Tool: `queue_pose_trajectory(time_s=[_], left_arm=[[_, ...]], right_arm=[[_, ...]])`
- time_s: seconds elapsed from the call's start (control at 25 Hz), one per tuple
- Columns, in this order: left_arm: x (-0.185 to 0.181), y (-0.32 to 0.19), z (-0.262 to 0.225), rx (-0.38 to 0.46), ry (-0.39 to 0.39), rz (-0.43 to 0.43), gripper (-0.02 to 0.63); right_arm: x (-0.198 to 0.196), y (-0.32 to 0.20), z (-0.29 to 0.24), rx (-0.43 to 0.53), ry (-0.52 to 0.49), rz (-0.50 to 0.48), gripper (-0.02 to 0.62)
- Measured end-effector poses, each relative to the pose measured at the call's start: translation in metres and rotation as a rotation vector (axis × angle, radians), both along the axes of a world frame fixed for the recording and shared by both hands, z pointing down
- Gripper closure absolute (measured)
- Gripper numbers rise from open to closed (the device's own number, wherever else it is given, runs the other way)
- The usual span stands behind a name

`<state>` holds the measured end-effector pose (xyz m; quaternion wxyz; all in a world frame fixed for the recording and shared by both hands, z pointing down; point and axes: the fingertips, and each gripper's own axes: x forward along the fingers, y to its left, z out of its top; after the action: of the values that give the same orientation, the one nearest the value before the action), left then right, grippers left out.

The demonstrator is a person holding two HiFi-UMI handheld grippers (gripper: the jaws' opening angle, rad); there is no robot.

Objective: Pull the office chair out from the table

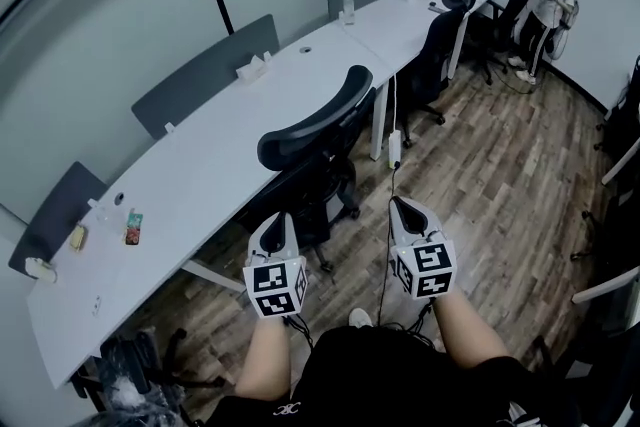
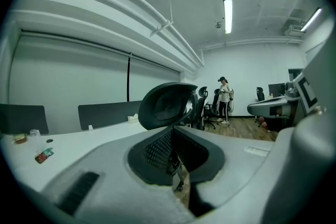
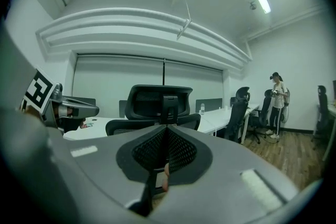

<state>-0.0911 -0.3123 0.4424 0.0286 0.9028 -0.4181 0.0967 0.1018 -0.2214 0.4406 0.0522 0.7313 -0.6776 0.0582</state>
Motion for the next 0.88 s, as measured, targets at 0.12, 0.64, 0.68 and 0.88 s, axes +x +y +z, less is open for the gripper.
queue_pose_trajectory(time_s=[0.12,0.64,0.68,0.88], left_arm=[[0.008,-0.019,-0.003,0.01,0.005,-0.011,0.587],[0.005,-0.068,-0.004,0.049,-0.093,-0.076,0.528],[0.002,-0.072,-0.002,0.046,-0.098,-0.081,0.525],[-0.008,-0.082,0.008,0.016,-0.144,-0.069,0.481]], right_arm=[[0.008,-0.024,0.0,-0.003,0.012,-0.027,0.586],[0.036,-0.106,0.009,-0.027,-0.016,-0.112,0.586],[0.037,-0.111,0.01,-0.032,-0.011,-0.121,0.584],[0.042,-0.135,0.013,-0.058,0.069,-0.214,0.584]])
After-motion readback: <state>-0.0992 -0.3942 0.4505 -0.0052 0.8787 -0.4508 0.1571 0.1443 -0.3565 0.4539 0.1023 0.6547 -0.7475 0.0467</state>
